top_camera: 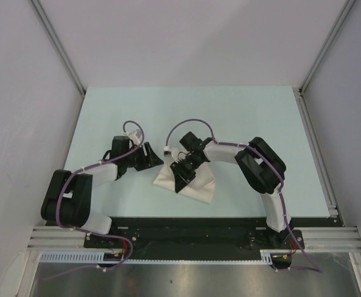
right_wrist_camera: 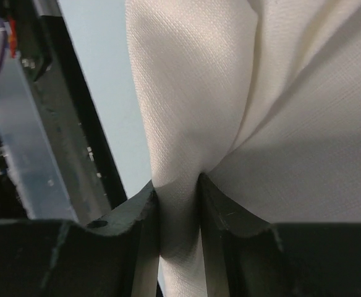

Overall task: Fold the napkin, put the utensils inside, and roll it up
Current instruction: Roll the napkin with the utensil

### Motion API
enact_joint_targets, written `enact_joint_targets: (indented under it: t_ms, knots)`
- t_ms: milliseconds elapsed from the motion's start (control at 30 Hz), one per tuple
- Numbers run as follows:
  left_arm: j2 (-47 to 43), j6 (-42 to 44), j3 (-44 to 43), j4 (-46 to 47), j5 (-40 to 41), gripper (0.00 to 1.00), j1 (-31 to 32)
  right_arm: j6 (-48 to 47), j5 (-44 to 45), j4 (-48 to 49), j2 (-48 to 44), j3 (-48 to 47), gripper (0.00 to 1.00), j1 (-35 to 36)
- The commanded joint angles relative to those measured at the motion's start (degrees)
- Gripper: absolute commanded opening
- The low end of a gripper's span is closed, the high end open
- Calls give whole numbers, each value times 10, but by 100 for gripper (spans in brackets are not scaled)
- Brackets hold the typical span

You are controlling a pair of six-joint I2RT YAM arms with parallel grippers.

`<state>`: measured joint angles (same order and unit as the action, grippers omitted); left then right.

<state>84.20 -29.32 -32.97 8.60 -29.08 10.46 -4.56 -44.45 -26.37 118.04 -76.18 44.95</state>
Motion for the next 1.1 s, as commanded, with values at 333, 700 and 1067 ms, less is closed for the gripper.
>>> enact_joint_targets:
  t_ms: [333,700,1067]
  knots:
    - [-19,-6,81,63,-62,66,-1,2,-175,-104,109,-85,32,-46]
    - [-19,-21,107,70,-78,24,4,6,-181,-124,160,-125,34,-66]
    - [-14,-9,93,31,-56,0,4,38,-66,-89,43,-127,61,-82]
